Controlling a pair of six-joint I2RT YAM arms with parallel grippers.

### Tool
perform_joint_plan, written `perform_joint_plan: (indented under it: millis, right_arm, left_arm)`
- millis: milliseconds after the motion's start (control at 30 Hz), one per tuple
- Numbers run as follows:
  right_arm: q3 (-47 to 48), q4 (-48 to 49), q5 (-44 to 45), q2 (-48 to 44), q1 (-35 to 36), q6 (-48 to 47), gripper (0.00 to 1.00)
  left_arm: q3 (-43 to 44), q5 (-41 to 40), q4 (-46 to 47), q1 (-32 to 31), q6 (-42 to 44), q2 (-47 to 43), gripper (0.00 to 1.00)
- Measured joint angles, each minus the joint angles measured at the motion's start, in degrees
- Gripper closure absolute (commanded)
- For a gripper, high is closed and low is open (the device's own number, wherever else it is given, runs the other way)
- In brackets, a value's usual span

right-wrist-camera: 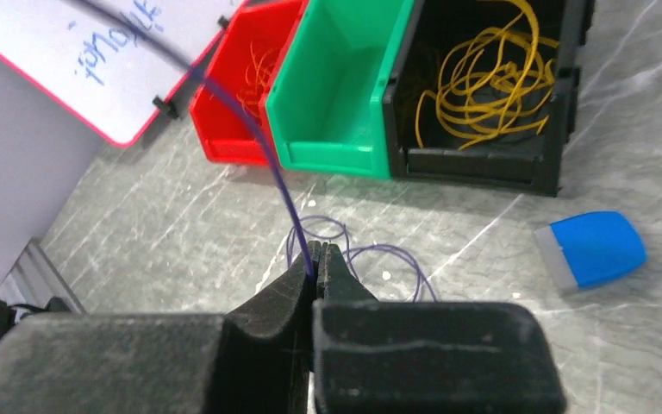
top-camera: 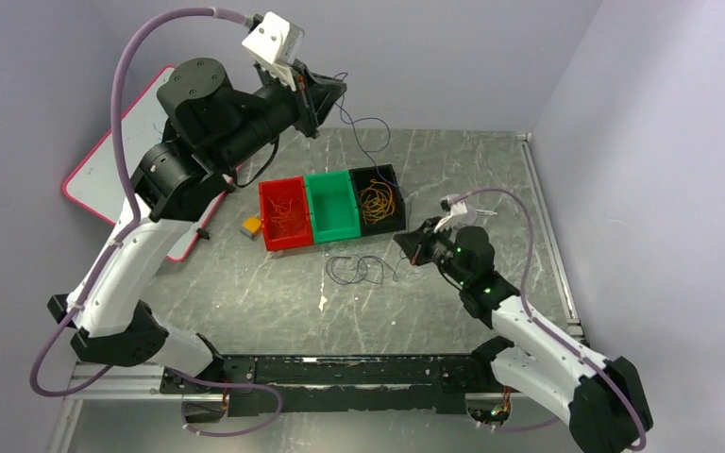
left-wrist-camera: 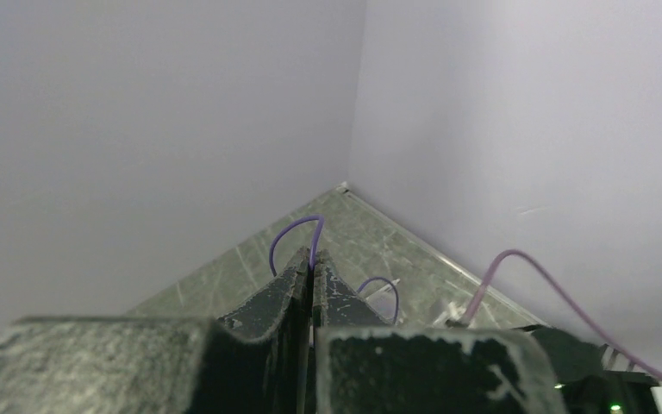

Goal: Untangle the cables

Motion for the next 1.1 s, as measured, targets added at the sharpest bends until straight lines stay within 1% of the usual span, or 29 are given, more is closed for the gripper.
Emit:
perform_joint_plan:
  millis: [100, 200, 333, 433, 633, 900, 967, 1100]
  right_arm:
    - [3.7, -6.6, 2.4, -3.8, 0.0, -0.7, 1.0]
    - [12.6, -13.3, 3.9, -5.7, 0.0, -1.9, 1.0]
    - [23.9, -17.0, 3.5, -6.2, 0.0, -2.6, 1.0]
    - [28.9, -18.1, 2.4, -6.2, 0.0, -2.1, 1.0]
    - [31.5, -19.6, 1.2, -6.6, 0.0, 0.5, 1.0]
    - [36.6, -23.4, 1.8, -4.7, 0.0, 0.5, 1.0]
    - [37.9, -24.3, 1.4, -2.9, 0.0, 0.2, 1.0]
    - [40.3, -25.9, 0.3, 2.6, 0.0, -0.7, 1.0]
  left_arm:
    - [-3.5, -2.3, 0.2, 0.0, 0.2, -2.1, 0.93]
    - [-8.2, -4.3, 0.5, 0.0, 0.0, -4.0, 0.93]
    - [-14.0, -5.7, 0.5, 0.0, -1.1, -4.7, 0.93]
    - [-17.7, -6.1, 0.4, 0.0, -2.0, -4.7, 0.93]
    - [-21.7, -6.6, 0.9, 0.2, -3.2, -5.0, 0.93]
    - [-24.4, -6.4, 1.7, 1.4, -4.4, -5.3, 0.93]
    - [-25.7, -5.9, 2.0, 2.4, -5.2, -5.4, 0.93]
    - [-30.9, -0.9, 3.9, 7.4, -8.0, -5.3, 0.93]
